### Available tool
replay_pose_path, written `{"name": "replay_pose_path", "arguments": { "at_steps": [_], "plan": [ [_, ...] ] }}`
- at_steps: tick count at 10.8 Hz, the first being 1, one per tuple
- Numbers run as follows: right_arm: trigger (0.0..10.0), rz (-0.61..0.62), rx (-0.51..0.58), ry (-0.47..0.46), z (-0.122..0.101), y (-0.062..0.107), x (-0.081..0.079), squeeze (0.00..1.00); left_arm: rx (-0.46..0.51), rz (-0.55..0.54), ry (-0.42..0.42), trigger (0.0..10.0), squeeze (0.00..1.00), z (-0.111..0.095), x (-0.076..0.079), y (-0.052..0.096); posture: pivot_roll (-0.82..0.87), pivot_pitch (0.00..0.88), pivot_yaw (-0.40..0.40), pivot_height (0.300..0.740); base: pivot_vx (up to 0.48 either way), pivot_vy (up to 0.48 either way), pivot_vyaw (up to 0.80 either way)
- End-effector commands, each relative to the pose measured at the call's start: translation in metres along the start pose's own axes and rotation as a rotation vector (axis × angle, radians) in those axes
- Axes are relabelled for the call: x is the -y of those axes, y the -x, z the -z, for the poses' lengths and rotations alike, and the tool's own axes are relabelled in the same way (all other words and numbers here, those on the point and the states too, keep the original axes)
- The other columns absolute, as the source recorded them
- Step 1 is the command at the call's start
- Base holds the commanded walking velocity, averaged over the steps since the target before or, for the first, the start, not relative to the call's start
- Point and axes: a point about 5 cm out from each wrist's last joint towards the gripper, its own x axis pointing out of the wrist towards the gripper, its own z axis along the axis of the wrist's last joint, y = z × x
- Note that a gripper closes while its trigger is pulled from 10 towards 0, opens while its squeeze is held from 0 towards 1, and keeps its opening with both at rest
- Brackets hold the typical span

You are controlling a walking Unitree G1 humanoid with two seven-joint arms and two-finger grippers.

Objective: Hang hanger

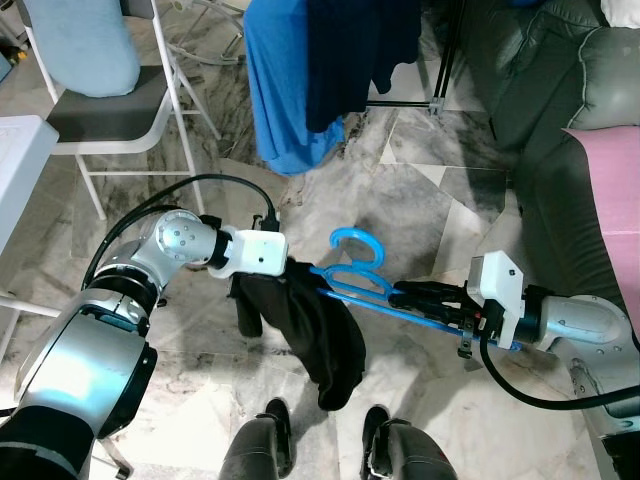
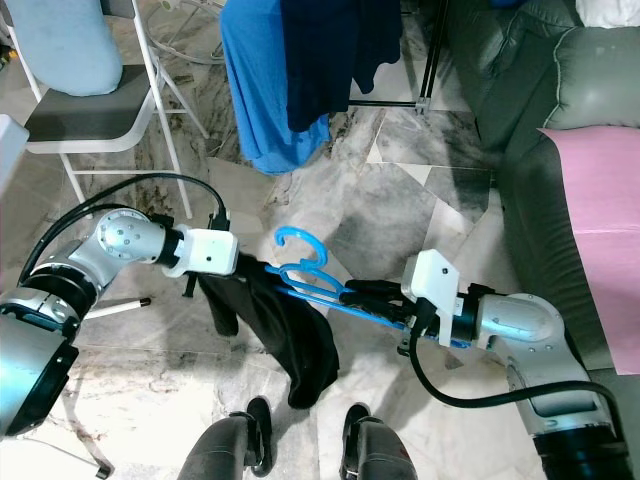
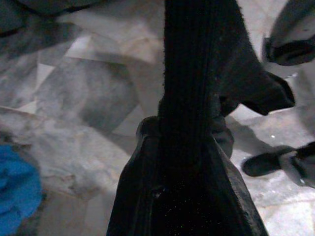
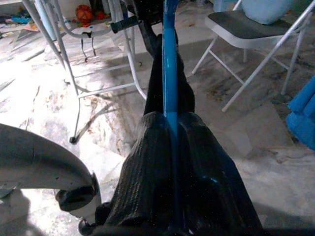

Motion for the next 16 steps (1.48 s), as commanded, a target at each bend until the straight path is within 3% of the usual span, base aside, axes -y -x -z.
{"name": "replay_pose_path", "arguments": {
  "at_steps": [1,4,5,10,12,14,16],
  "plan": [
    [10.0,-0.022,0.027,0.037,-0.006,-0.002,0.001,0.00,-0.001,0.036,0.005,0.0,0.00,0.003,0.008,-0.003,-0.10,0.283,0.103,0.740,0.000,0.000,0.00],
    [10.0,-0.001,0.026,0.035,-0.004,-0.003,0.004,0.00,0.019,0.015,0.022,0.0,0.00,0.002,0.005,-0.002,-0.10,0.284,0.104,0.740,0.000,0.000,0.00],
    [10.0,0.004,0.029,-0.006,-0.003,-0.004,0.006,0.97,0.027,0.001,0.032,0.0,0.00,0.001,0.003,-0.001,-0.10,0.284,0.103,0.740,0.000,0.000,0.00],
    [10.0,0.050,-0.066,0.076,0.001,0.002,0.021,1.00,0.005,-0.021,0.135,0.0,0.00,0.019,0.014,0.011,-0.09,0.280,0.093,0.740,0.000,0.000,0.00],
    [10.0,0.134,-0.149,0.167,-0.007,0.018,0.042,1.00,-0.023,-0.123,0.262,0.0,0.00,0.038,0.021,0.024,-0.09,0.274,0.088,0.740,0.000,0.000,0.00],
    [10.0,0.168,-0.204,0.279,-0.021,0.028,0.049,1.00,-0.016,-0.219,0.399,0.0,0.00,0.049,0.024,0.031,-0.08,0.265,0.089,0.740,0.000,0.000,0.00],
    [10.0,0.265,-0.122,0.272,-0.039,0.032,0.051,1.00,-0.005,-0.312,0.476,0.0,0.00,0.056,0.025,0.036,-0.09,0.256,0.093,0.740,0.000,0.000,0.00]
  ]
}}
